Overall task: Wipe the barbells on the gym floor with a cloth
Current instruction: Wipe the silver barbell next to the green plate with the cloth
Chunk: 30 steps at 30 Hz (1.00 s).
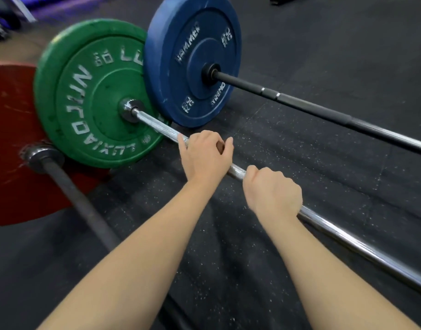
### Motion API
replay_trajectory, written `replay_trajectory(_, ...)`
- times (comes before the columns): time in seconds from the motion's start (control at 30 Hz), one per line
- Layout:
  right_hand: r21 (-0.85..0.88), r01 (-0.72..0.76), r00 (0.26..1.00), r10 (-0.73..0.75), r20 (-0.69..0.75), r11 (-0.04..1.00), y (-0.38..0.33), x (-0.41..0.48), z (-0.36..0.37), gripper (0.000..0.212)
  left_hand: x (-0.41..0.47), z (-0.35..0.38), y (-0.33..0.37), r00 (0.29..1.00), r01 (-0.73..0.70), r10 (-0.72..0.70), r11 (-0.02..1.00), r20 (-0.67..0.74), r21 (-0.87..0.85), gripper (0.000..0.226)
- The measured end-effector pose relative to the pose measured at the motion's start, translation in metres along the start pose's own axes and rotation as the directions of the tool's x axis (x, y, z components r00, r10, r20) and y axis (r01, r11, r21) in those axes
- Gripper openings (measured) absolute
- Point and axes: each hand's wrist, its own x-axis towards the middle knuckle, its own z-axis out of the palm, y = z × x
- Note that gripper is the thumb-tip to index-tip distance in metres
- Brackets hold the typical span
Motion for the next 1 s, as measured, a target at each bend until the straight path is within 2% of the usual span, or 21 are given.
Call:
replay_trajectory(0.13, -0.071, 0.06, 0.996, -0.064, -0.057, 0.996, 0.003, -0.008, 0.004, 0.021, 0.013, -0.002, -0.015, 0.998, -0.051, 0.051, 0.999, 0.027, -0.018, 0.028)
replay_trajectory(0.23, -0.046, 0.085, 0.994, -0.088, -0.069, 0.995, 0.006, -0.007, 0.003, 0.021, 0.028, -0.008, -0.03, 0.999, -0.007, 0.007, 1.0, 0.036, -0.006, 0.033)
replay_trajectory(0.4, 0.014, 0.068, 0.997, -0.067, -0.049, 0.998, 0.006, -0.006, 0.003, 0.024, 0.046, -0.01, -0.035, 0.999, -0.013, 0.01, 0.997, 0.038, 0.077, 0.034)
replay_trajectory(0.57, 0.006, 0.029, 0.999, -0.028, -0.023, 1.0, 0.002, -0.006, 0.0, 0.021, 0.039, -0.008, -0.03, 0.999, 0.017, -0.018, 0.999, 0.043, 0.031, 0.037)
replay_trajectory(0.67, 0.018, -0.01, 1.0, 0.011, -0.024, 1.0, 0.001, -0.005, 0.001, 0.019, 0.021, -0.007, -0.021, 0.999, -0.032, 0.032, 0.999, -0.017, -0.008, 0.047)
replay_trajectory(0.73, 0.014, -0.038, 0.999, 0.038, -0.03, 0.999, 0.0, -0.004, 0.002, 0.026, 0.011, -0.003, -0.02, 0.996, -0.066, 0.066, 0.998, -0.054, 0.002, 0.041)
replay_trajectory(0.9, -0.004, -0.06, 0.996, 0.059, -0.061, 0.998, -0.001, -0.003, 0.009, 0.03, 0.016, -0.001, -0.034, 0.995, -0.097, 0.095, 0.995, -0.036, -0.037, 0.019)
replay_trajectory(1.0, 0.01, -0.071, 0.996, 0.071, -0.058, 0.997, -0.001, -0.004, 0.007, 0.042, 0.029, -0.007, -0.046, 0.982, -0.181, 0.181, 0.983, 0.051, -0.02, 0.015)
